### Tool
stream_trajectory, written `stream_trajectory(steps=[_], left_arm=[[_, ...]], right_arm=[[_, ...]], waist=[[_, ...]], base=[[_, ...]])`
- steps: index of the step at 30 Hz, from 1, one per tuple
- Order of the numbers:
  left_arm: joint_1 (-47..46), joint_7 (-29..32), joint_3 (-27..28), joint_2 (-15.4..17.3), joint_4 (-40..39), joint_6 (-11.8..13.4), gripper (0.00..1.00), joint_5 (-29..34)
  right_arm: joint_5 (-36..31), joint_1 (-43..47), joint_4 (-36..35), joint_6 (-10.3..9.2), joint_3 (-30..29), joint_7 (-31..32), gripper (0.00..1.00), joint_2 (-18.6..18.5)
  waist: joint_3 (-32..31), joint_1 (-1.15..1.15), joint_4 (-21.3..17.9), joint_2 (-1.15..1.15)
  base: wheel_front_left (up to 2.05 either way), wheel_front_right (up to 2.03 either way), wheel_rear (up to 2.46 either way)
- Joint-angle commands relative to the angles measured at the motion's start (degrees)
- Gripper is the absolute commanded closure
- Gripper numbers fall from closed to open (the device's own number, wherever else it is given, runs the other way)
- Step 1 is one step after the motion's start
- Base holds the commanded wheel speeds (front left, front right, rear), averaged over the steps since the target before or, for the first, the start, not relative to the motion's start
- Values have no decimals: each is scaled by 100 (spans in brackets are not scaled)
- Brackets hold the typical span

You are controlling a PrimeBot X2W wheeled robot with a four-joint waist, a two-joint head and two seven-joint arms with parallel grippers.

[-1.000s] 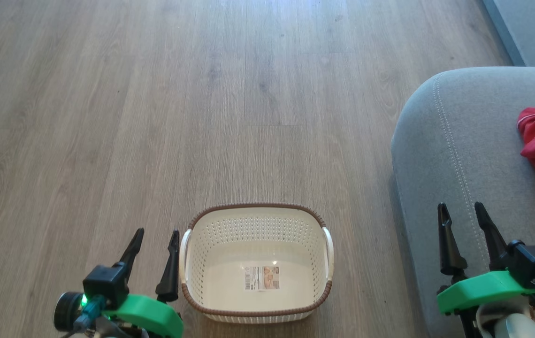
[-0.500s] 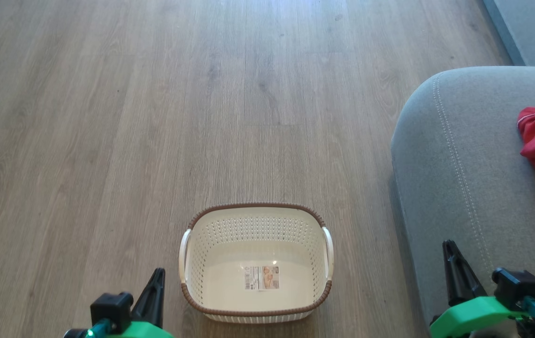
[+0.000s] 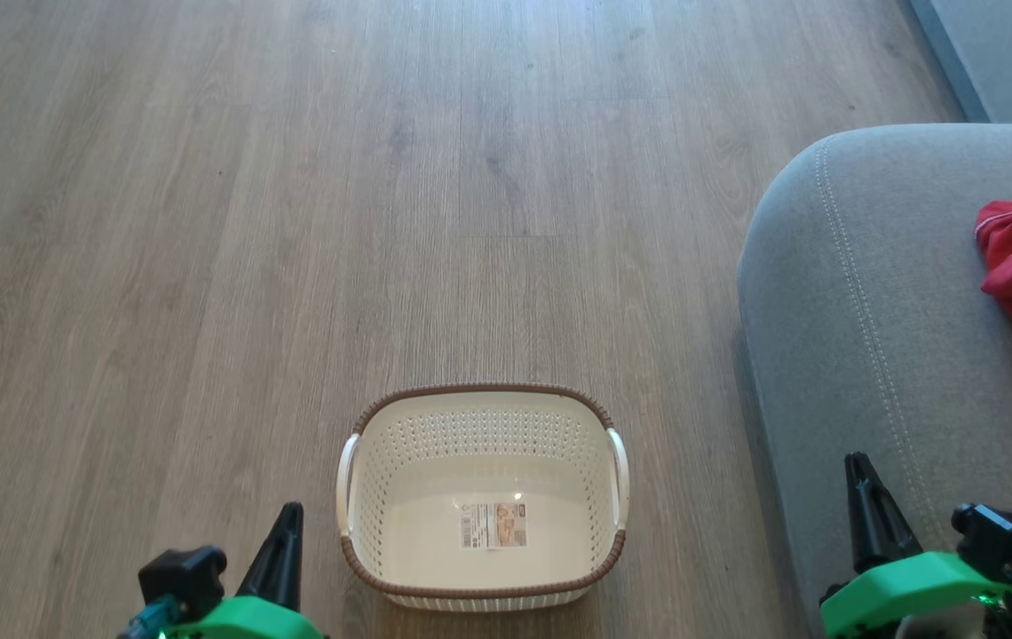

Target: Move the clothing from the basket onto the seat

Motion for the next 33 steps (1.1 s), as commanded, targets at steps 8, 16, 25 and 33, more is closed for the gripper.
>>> stream_trajectory(steps=[8, 16, 25, 33], left_arm=[[-348, 140, 185, 17, -180, -54, 100, -573], [-413, 267, 270, 22, -183, -87, 100, -1101], [-487, 411, 368, 25, -187, -124, 100, -1692], [-552, 539, 456, 27, -190, -157, 100, -2215]], right_arm=[[558, -320, -196, 0, -47, 140, 100, -23], [1073, -381, -196, 0, -66, 273, 100, -28], [1653, -449, -196, 0, -86, 423, 100, -33], [2166, -510, -196, 0, -105, 555, 100, -38]], waist=[[3, 0, -14, 0], [7, 0, -30, 0], [11, 0, -48, 0], [15, 0, -63, 0]], base=[[0, 0, 0], [0, 0, 0], [0, 0, 0], [0, 0, 0]])
